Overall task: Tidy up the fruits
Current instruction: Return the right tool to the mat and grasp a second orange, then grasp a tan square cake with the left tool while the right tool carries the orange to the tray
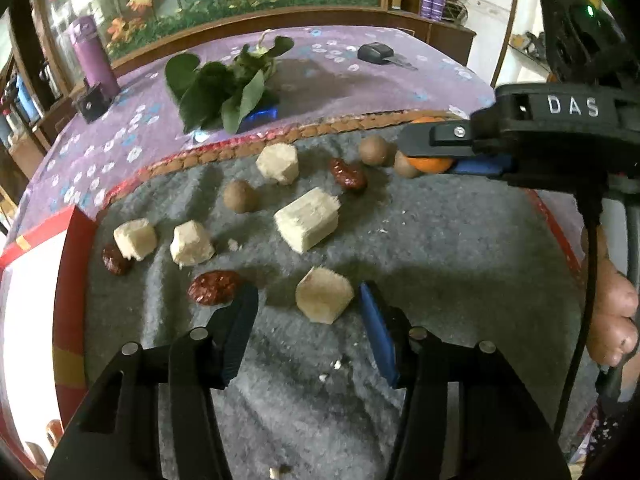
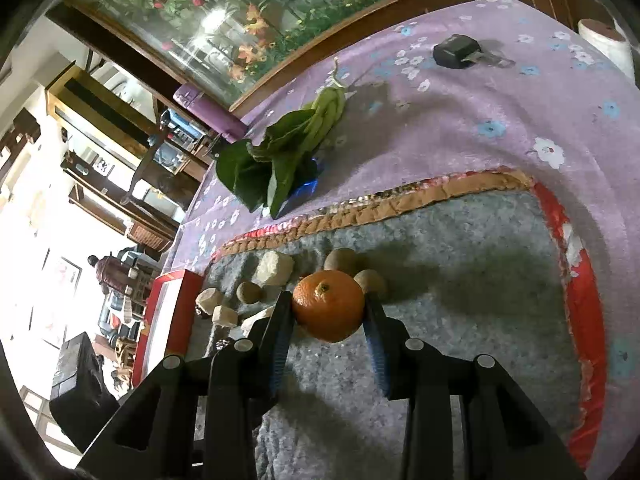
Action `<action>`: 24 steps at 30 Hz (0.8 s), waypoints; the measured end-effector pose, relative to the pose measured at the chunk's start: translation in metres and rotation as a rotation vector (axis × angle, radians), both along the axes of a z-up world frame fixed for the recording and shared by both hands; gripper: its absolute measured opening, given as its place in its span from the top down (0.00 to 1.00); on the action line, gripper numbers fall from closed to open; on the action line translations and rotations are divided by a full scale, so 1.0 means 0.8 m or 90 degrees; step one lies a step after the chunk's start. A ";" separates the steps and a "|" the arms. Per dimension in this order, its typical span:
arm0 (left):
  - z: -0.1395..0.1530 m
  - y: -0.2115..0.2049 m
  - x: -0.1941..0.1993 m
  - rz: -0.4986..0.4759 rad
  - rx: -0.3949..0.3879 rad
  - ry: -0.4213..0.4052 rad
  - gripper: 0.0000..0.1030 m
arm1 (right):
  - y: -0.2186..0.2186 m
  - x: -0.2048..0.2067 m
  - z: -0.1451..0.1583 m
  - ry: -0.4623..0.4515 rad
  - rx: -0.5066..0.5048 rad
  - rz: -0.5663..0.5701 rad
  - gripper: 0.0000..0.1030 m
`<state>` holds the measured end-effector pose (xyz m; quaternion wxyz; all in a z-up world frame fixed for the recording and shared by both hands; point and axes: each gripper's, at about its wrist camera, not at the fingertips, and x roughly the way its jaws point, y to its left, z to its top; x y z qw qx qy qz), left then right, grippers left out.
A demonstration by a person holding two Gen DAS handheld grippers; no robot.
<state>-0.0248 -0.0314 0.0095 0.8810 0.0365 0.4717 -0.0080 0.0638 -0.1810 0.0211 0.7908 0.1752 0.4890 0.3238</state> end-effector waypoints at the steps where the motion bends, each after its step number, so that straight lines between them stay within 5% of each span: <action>1: -0.002 -0.002 0.001 -0.005 0.004 0.003 0.60 | 0.001 0.000 0.000 -0.002 -0.001 0.001 0.65; 5: -0.002 -0.005 0.001 -0.019 -0.016 -0.002 0.74 | -0.001 0.000 0.002 -0.009 -0.007 -0.009 0.65; 12: 0.010 0.003 -0.017 -0.006 -0.027 -0.027 0.75 | 0.003 -0.002 0.008 -0.047 -0.020 -0.012 0.65; 24: 0.088 0.084 -0.120 0.111 0.009 -0.159 0.75 | -0.008 -0.012 0.030 -0.155 -0.021 -0.060 0.65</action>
